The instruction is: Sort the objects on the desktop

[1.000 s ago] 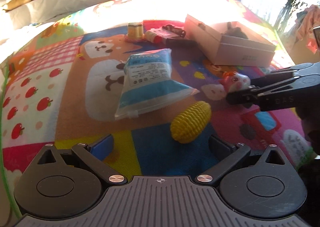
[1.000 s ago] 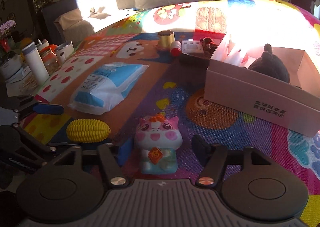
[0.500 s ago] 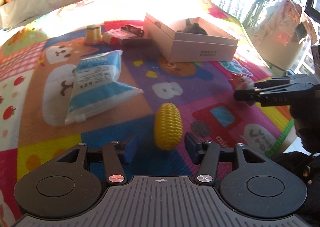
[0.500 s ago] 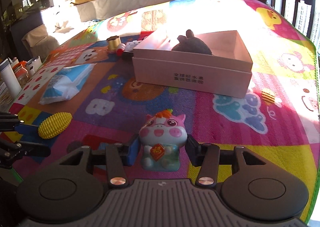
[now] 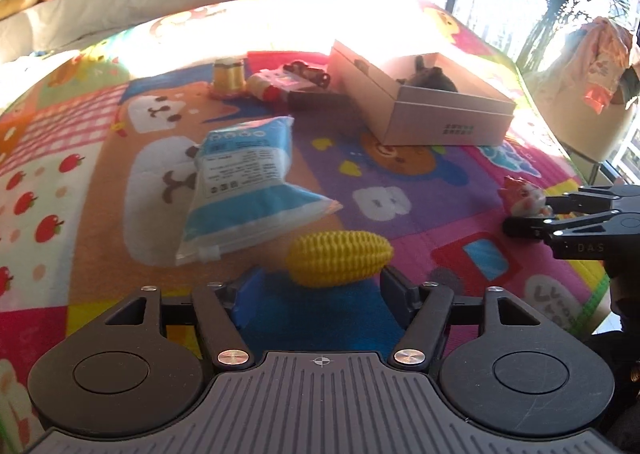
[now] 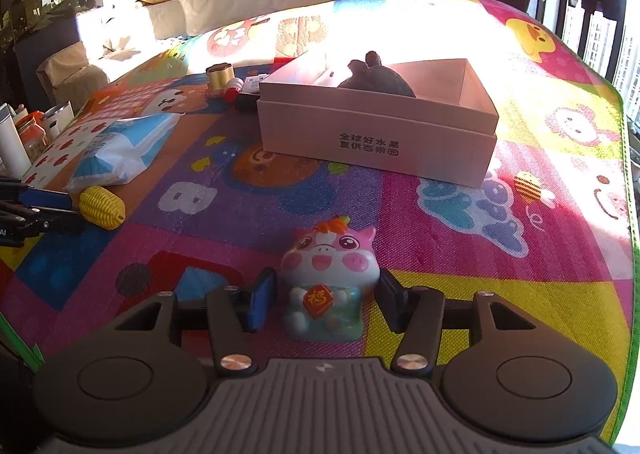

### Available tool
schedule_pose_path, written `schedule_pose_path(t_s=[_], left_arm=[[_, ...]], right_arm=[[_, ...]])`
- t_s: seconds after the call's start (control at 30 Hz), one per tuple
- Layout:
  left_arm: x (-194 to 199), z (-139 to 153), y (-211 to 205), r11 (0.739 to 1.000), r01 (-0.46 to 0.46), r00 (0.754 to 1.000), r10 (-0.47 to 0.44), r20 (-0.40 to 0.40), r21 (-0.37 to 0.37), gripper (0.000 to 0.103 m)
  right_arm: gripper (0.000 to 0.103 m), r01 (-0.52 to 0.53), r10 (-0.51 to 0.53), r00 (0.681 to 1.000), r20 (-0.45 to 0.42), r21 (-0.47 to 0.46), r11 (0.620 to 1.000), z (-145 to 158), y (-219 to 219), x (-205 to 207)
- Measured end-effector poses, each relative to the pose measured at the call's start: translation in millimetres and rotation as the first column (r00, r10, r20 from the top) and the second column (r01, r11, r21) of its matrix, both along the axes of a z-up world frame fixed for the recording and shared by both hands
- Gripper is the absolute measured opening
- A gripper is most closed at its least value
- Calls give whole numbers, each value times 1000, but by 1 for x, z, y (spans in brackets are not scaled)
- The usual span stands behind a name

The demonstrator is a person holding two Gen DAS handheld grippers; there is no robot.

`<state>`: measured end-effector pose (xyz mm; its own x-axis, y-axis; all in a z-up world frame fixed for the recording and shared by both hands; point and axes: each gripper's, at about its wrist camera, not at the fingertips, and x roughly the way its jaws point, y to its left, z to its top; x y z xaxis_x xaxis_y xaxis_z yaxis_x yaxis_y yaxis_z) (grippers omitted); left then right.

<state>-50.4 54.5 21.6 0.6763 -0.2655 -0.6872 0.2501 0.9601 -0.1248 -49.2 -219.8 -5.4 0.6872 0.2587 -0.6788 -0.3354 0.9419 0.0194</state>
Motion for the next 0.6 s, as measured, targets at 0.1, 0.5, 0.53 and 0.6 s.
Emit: schedule_pose_path(t_s=[0.1,0.5,0.53,0.6], left_arm=[[5,-4,-18,1000,31,1000,-31,-1,0,71],[-1,-6,-53,990,116,992,-119,37,79,69],[-2,-6,-56,988,125,991,-129,43,90,69],[-4,-6,-61,983,148,987,-154,54,113,69]], right_arm=[[55,0,0,1000,3,-7,1000,0,1,-1],[45,-2,2,1000,2,4,1000,8,-8,-11],[45,-2,2,1000,5,8,1000,10,-9,-11],[44,0,0,1000,11,13,1000,14,-13,-13]])
